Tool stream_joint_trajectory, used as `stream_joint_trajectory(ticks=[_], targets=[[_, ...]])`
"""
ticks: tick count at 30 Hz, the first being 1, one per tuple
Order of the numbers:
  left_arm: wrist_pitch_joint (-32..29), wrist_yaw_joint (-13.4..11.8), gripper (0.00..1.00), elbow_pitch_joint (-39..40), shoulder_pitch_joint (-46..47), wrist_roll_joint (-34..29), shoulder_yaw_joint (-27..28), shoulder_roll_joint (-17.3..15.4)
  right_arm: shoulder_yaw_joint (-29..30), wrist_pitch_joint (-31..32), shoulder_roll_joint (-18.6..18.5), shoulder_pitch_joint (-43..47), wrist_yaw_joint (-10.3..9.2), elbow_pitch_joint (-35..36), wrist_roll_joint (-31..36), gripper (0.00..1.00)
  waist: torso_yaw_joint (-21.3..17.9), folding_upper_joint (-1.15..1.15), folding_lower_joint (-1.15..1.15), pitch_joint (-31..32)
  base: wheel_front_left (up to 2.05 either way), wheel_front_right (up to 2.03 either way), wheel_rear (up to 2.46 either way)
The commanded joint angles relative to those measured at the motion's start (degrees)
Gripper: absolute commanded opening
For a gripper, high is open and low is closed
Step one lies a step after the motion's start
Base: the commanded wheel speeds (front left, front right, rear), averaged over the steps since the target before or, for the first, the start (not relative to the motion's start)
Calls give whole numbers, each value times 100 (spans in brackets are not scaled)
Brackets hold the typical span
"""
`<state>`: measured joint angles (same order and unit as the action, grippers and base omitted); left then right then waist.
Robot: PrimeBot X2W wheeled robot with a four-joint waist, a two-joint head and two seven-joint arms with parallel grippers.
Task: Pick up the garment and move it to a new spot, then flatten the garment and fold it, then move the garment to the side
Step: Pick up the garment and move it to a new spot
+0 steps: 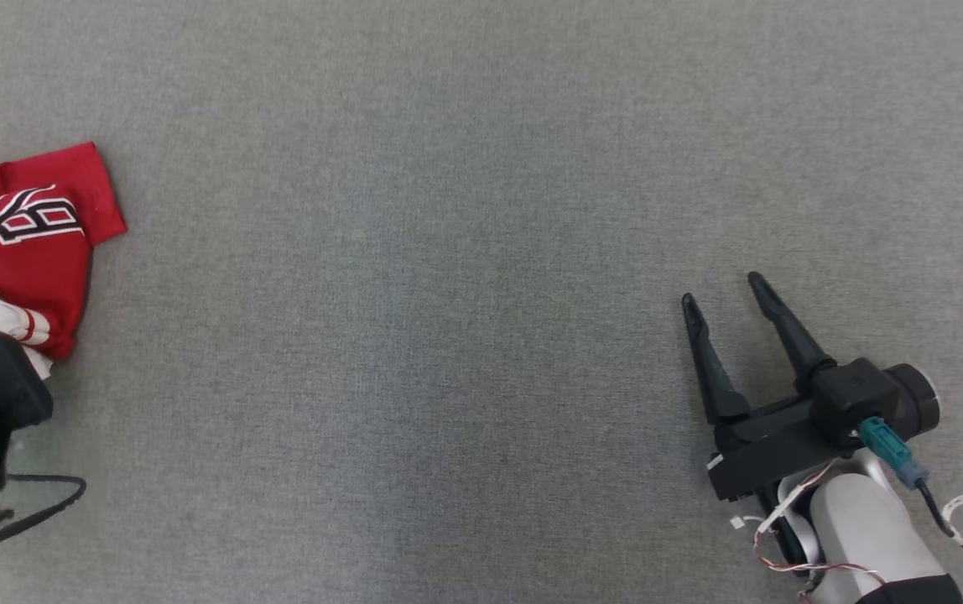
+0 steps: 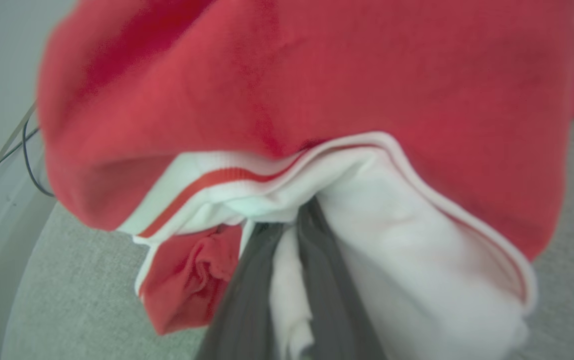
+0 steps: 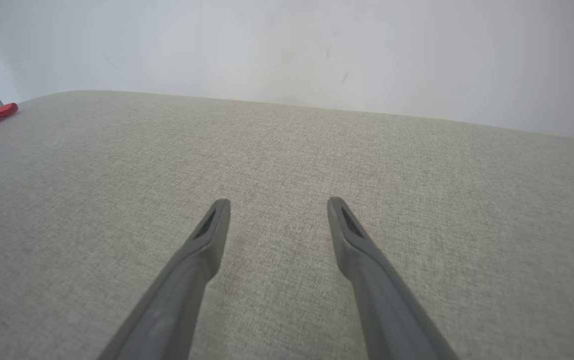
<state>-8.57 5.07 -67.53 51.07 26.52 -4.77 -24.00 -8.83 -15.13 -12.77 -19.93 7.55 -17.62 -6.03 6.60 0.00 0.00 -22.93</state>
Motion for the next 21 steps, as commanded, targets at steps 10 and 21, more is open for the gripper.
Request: stream_joint_trajectory(ticks=[10, 21], targets=[[-36, 251, 0, 755, 555, -72, -599, 109, 26, 1, 440, 87, -14, -158, -75, 100, -468, 0, 0, 551, 0, 0, 0], [394, 236, 0, 1986, 172, 770, -1696, 829, 252, 1, 720, 205, -14, -275, -149, 100, -1143, 0, 0, 794, 0, 0, 0]])
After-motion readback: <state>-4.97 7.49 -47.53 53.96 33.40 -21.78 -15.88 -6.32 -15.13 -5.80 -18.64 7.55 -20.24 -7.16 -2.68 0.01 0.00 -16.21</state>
